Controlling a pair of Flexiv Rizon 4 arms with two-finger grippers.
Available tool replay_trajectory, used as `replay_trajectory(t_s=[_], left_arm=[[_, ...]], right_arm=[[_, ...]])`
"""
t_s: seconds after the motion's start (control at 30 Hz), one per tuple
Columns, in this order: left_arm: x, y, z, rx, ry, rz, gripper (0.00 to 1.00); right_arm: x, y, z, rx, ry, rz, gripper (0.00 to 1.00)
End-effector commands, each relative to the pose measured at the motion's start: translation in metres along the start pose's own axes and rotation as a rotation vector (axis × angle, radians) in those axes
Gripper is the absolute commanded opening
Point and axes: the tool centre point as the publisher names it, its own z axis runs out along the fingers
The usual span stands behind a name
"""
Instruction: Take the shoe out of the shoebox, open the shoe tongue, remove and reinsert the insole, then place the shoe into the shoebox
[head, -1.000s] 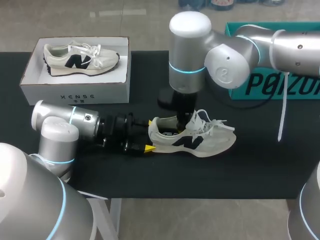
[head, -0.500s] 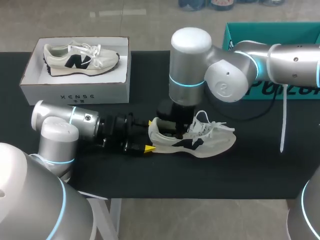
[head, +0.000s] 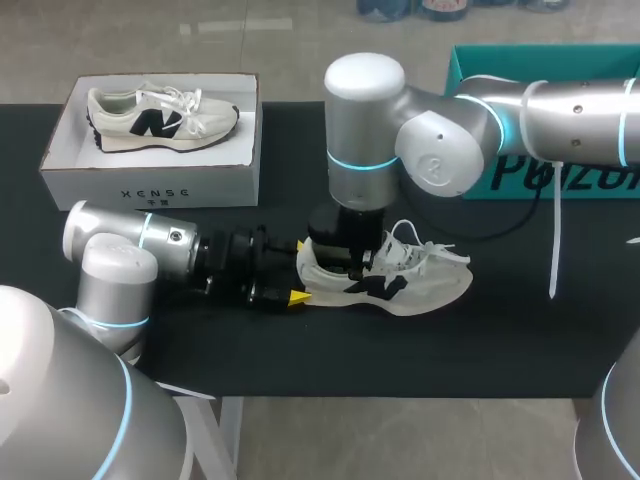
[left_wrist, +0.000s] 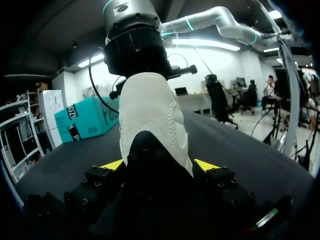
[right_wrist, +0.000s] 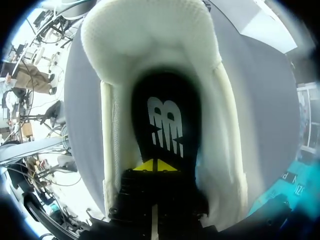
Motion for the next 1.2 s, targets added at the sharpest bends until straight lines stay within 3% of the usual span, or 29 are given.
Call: replay_trajectory(t_s=[0.03,0.53,1.2], left_arm=[[0.0,0.002,0.001,-0.001,-0.003,0.001,0.0],[0.0,0.002,0.001,-0.001,-0.003,0.001,0.0],[0.0,0.002,0.001,-0.001,-0.003,0.001,0.0]], right_arm=[[0.003,-0.003,0.005,0.002,0.013,0.005,0.0],[0.005,-0.001,-0.025,-0.005,0.055,0.01,0.0],[-0.005,-0.008,-0.051,-0.018,0.013,0.035,0.0]])
